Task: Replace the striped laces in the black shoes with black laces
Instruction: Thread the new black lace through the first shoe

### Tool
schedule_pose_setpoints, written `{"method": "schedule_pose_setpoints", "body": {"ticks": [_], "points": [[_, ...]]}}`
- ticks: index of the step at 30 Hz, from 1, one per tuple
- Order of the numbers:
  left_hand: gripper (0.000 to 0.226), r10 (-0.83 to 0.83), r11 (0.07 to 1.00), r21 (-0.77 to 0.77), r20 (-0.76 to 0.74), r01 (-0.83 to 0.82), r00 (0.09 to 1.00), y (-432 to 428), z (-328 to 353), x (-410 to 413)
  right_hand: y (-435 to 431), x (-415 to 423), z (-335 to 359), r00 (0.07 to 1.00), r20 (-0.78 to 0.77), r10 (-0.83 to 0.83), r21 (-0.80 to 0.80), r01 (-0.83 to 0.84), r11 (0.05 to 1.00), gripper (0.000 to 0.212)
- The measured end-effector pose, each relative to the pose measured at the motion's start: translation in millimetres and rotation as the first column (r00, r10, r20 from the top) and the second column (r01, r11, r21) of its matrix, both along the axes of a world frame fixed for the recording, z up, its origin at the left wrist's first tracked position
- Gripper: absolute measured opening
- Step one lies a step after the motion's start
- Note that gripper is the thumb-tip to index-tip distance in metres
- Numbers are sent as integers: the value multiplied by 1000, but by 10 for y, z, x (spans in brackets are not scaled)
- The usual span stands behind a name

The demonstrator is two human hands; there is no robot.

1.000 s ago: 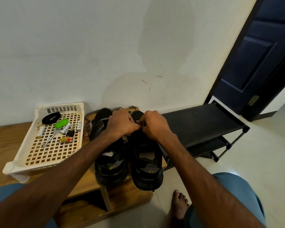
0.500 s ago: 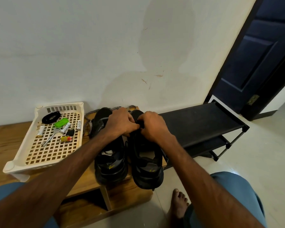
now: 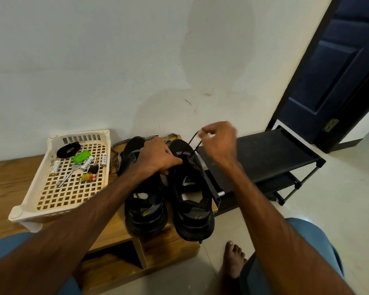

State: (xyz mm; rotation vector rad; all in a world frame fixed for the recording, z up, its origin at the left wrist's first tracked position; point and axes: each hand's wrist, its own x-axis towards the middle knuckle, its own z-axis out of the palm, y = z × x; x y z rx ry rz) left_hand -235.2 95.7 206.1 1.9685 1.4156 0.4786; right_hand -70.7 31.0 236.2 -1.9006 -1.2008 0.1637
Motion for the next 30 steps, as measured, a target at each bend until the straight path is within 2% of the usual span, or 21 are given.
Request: {"method": "schedule_pose_setpoints", "body": {"ticks": [1,2,3,5,7,8,11,13,16,18,19,21,22,23,24,26,27,28,29,30], "points": [[16,6,1000,-14,2,-6,1000,2,0,-3,-30,99,41,991,-58,-119,128,126,984,17],[16,8,1000,-23,4,-8,1000,4,0,-6,-47,189,54,979,-70,-191,166,200,966,21],[16,7,1000,-24,5,-7,1000,2,-1,-13,-52,240,49,981,-40,-191,117,194,974,25],[15,4,1000,-14,15,-3,1000,-16,3,-7,-62,212,-6,1000,27,-14,-121,17,993,46],[13,2,1000,4,38,-2,999,-37,10,8,-56,73,-68,974,100,203,-290,-166,942,69],[12,-2,1000,19,44,1,999,-45,14,12,-38,-4,-88,946,163,281,-335,-215,917,69],[8,1,999,48,70,-5,998,-50,21,18,20,-154,-140,874,273,403,-457,-250,853,41],[8,6,999,50,78,-10,997,-49,16,13,46,-217,-169,884,265,384,-506,-211,836,24],[8,16,999,46,76,-19,997,-47,4,18,55,-262,-150,884,308,353,-493,-169,853,9],[11,39,999,22,77,-41,996,-44,2,19,63,-166,-85,925,201,323,-422,-215,881,9],[13,46,999,7,72,-47,996,-37,3,12,60,-89,-22,953,127,276,-319,-224,921,9],[13,41,999,-20,60,-40,997,-20,5,1,32,93,147,991,-62,117,35,-115,993,13],[13,37,999,-32,60,-35,998,-13,3,-4,5,187,218,978,-206,44,207,-1,978,16],[12,33,999,-36,57,-31,998,-9,0,-9,-21,267,263,924,-382,4,313,126,941,16],[12,26,999,-31,44,-25,999,-9,2,-12,-42,317,284,827,-562,13,350,223,910,12],[12,20,1000,-11,7,-19,1000,-22,8,-12,-58,310,261,613,-784,101,328,269,906,7],[12,20,1000,-7,1,-20,1000,-27,10,-7,-46,286,244,574,-809,127,317,243,917,10],[12,18,1000,-6,-1,-18,1000,-30,7,-3,-38,260,226,601,-789,128,302,198,933,13],[12,19,1000,-5,1,-19,1000,-36,6,4,-30,244,203,685,-721,109,269,131,954,16],[12,26,1000,3,0,-26,1000,-49,1,15,-27,248,166,803,-590,78,195,49,980,17]]}}
